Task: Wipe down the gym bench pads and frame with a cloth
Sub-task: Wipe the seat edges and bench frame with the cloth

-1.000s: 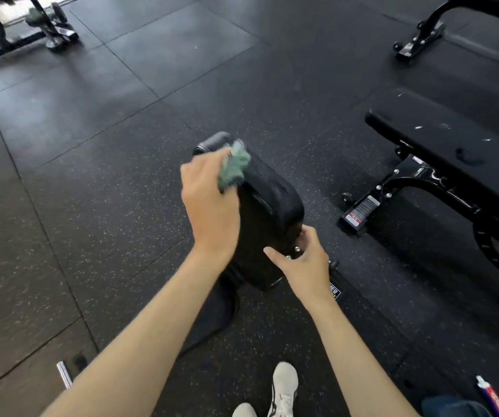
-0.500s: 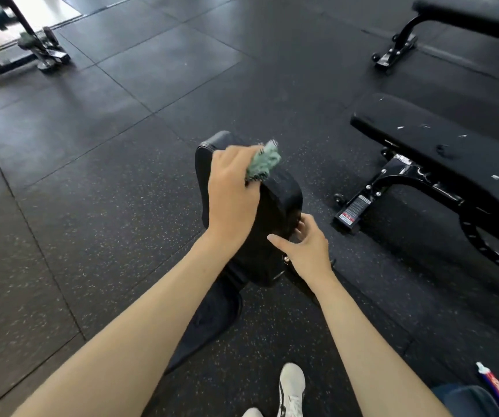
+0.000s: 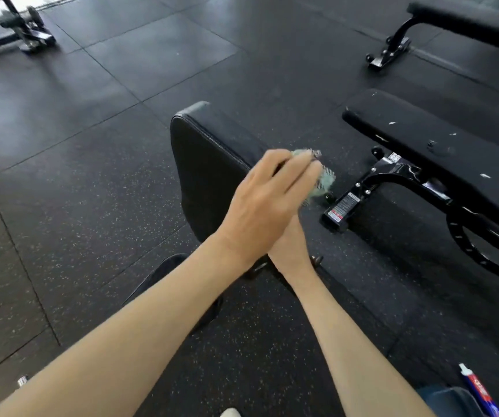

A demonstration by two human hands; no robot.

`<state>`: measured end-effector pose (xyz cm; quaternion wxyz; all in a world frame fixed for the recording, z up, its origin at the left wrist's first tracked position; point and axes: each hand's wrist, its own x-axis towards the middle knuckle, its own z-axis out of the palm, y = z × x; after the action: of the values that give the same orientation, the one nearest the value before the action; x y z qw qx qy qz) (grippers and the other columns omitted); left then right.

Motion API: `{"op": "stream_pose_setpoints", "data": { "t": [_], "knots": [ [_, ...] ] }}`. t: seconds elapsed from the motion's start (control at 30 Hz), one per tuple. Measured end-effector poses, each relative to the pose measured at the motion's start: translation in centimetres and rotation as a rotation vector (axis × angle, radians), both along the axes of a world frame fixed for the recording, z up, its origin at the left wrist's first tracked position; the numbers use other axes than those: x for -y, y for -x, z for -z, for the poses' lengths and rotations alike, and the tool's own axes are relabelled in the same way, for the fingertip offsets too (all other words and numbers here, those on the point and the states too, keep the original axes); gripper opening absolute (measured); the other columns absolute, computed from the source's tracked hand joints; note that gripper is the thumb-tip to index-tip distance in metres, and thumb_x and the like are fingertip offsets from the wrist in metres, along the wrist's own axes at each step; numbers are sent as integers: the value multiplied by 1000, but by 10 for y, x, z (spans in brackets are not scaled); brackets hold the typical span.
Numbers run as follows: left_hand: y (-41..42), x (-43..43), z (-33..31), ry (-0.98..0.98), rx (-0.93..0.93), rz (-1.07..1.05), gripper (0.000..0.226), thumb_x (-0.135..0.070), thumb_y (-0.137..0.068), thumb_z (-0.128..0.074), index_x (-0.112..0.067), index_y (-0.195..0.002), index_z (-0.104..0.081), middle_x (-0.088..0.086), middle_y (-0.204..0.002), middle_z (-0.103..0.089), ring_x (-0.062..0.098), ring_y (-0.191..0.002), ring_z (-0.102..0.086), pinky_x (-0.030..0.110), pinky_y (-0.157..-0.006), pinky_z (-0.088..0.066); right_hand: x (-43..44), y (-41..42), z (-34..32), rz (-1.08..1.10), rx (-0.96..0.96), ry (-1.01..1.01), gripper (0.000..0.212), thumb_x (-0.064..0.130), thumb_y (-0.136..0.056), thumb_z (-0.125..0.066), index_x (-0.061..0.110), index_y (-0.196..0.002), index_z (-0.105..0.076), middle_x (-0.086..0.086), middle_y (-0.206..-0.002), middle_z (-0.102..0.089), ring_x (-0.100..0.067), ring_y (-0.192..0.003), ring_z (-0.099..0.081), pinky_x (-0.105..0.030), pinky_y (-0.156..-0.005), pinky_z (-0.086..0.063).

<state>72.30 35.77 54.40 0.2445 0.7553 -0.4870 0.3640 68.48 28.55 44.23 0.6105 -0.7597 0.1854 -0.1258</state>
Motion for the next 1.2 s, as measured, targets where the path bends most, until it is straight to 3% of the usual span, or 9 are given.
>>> {"op": "stream_pose_setpoints", "data": {
  "t": [0.1, 0.27, 0.47, 0.53, 0.6, 0.83, 0.93, 1.07, 1.2],
  "knots": [
    [-24, -1, 12, -22, -53, -138, 24, -6, -94, -51, 3, -110, -67, 14, -112, -67, 24, -101, -46, 39, -84, -52, 4, 11, 12, -94, -37, -26, 85, 43, -67, -82, 32, -137, -35, 11, -135, -47, -2, -123, -45, -8, -92, -38],
    [-14, 3, 43, -50, 84, -165, 25, -4, -98, -46, 3, -108, -68, 13, -110, -68, 25, -102, -49, 39, -86, -53, 5, 10, 45, -188, -65, 43, 84, 34, -73, -82, 29, -141, -33, 17, -130, -49, 0, -120, -43, -23, -101, -38],
    [13, -12, 107, -363, 304, -107, 26, 0, -94, -45, 0, -110, -66, 12, -112, -66, 26, -108, -48, 36, -94, -48, -12, -5, 73, 105, 142, 570, 31, 11, -69, -77, 3, -96, -63, -5, -78, -67, -16, -75, -62, -15, -59, -47],
    [13, -14, 105, -289, 343, -94, 23, -1, -95, -50, 1, -110, -66, 12, -113, -67, 26, -106, -50, 36, -93, -49, -9, -4, 76, 33, 168, 565, 35, 18, -77, -73, 9, -109, -62, 6, -89, -64, -14, -83, -63, -9, -65, -42],
    [4, -8, 88, -135, 384, -103, 18, -3, -94, -56, 3, -107, -68, 13, -111, -68, 25, -104, -48, 35, -92, -48, -6, -5, 92, -11, 148, 345, 47, 31, -78, -73, 25, -120, -52, 10, -105, -63, -9, -97, -59, -13, -78, -41],
    [-16, 2, 97, -5, 563, -216, 13, -1, -92, -56, 1, -94, -69, 9, -97, -69, 23, -97, -42, 31, -89, -40, -4, -10, 108, 26, 258, 157, 43, 37, -72, -78, 34, -105, -51, 17, -97, -61, -4, -92, -57, -27, -84, -50],
    [-9, 2, 116, -46, 595, -239, 13, 0, -91, -55, 0, -90, -68, 9, -93, -68, 23, -94, -42, 32, -87, -41, -7, -13, 116, 58, 293, 162, 49, 43, -70, -77, 34, -112, -53, 11, -102, -63, -12, -99, -59, -38, -88, -52],
    [-5, 0, 128, -106, 579, -266, 15, -1, -91, -53, -3, -88, -67, 7, -90, -66, 23, -89, -46, 32, -81, -42, -7, -13, 118, 35, 342, 143, 49, 40, -73, -76, 31, -115, -52, 11, -106, -63, -11, -102, -59, -36, -88, -52],
    [3, -12, 154, -335, 554, -260, 14, 2, -78, -69, -7, -89, -67, 5, -91, -67, 24, -83, -56, 30, -76, -45, -4, -10, 112, 22, 289, 198, 19, 19, -83, -65, 20, -97, -53, 4, -90, -60, -22, -92, -60, -34, -74, -50]
  ]
}}
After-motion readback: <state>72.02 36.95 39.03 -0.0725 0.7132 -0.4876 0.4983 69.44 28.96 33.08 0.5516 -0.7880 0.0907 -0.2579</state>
